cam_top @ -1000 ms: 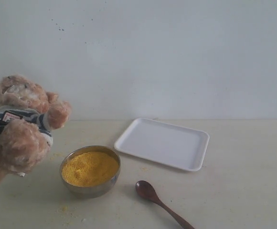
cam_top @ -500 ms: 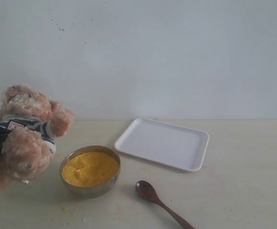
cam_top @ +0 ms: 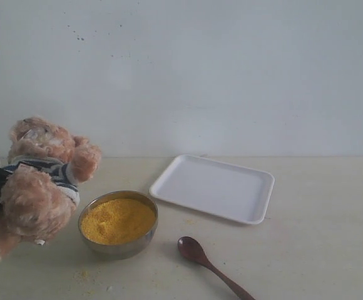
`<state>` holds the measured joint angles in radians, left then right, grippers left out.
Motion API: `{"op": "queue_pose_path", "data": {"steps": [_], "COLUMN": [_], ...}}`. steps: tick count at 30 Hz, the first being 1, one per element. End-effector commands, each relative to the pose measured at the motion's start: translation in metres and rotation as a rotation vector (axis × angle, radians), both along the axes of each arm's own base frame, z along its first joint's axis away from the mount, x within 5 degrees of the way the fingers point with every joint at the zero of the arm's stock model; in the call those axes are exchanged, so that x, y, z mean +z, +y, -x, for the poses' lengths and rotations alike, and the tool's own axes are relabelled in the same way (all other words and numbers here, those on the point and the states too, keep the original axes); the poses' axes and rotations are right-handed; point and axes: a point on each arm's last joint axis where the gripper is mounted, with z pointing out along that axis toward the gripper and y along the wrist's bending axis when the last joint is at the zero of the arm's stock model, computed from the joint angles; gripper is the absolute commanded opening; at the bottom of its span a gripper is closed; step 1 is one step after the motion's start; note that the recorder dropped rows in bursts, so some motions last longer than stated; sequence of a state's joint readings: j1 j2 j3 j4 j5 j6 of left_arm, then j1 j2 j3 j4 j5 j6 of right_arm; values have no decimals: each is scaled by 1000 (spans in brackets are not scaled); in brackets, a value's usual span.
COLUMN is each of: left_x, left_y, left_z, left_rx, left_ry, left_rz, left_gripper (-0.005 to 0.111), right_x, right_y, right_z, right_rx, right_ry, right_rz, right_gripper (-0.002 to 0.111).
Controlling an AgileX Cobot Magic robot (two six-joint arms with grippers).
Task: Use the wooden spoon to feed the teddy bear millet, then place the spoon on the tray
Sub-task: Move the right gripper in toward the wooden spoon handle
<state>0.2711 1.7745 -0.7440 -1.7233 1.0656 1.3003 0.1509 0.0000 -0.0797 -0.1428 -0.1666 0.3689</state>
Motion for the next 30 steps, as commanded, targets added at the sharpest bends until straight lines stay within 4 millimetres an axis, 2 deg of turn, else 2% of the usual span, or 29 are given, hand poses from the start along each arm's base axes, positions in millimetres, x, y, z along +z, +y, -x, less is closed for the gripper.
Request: {"op": "queue_pose_path", "data": {"steps": [1, 5, 8, 9, 11, 13, 14, 15, 16, 17, 18, 19, 20, 23, 24, 25, 28, 30], "left_x": [5, 5, 5, 5, 5, 5, 5, 5, 5, 5, 5, 5, 5, 5, 5, 4, 4, 5], "left_y": [0, 0, 0, 0, 0, 0, 0, 0, 0, 0, 0, 0, 0, 0, 0, 0, 0, 0], "left_z": [-2, -2, -2, -2, -2, -2, -2, -2, -2, -2, -2, -2, -2, -2, -1, -1, -1, -2], "left_rx": [7, 5, 5, 4, 4, 3, 3, 3, 3, 3, 3, 3, 3, 3, 0, -8, -10, 2], "left_ry": [-18, -19, -20, -22, -22, -24, -24, -24, -24, -24, -24, -24, -24, -25, -24, -22, -22, -25], "left_rz": [30, 32, 31, 30, 30, 28, 28, 28, 28, 28, 28, 28, 28, 27, 25, 19, 18, 27], "left_gripper": [4, 4, 4, 4, 4, 4, 4, 4, 4, 4, 4, 4, 4, 4, 4, 4, 4, 4], "right_x": [27, 41, 54, 62, 97, 136, 151, 163, 169, 167, 156, 131, 109, 48, 33, 30, 30, 25], "right_y": [-3, -17, -33, -35, -37, -32, -27, -22, -13, -6, 1, 11, 17, 32, 34, 35, 39, 44], "right_z": [14, 25, 21, 21, 16, -3, -21, -40, -71, -98, -121, -147, -160, -188, -199, -204, -205, -201], "right_rx": [164, 150, 64, 66, 67, 70, 54, 21, -81, -177, -230, -242, -187, 84, 113, 109, 128, 194], "right_ry": [-269, -461, -497, -533, -629, -608, -552, -490, -348, -218, -76, 108, 230, 504, 552, 586, 701, 776], "right_rz": [-367, -544, -743, -784, -796, -767, -723, -649, -446, -199, 66, 466, 684, 1079, 1091, 1004, 623, 532], "right_gripper": [4, 4, 4, 4, 4, 4, 4, 4, 4, 4, 4, 4, 4, 4, 4, 4, 4, 4]}}
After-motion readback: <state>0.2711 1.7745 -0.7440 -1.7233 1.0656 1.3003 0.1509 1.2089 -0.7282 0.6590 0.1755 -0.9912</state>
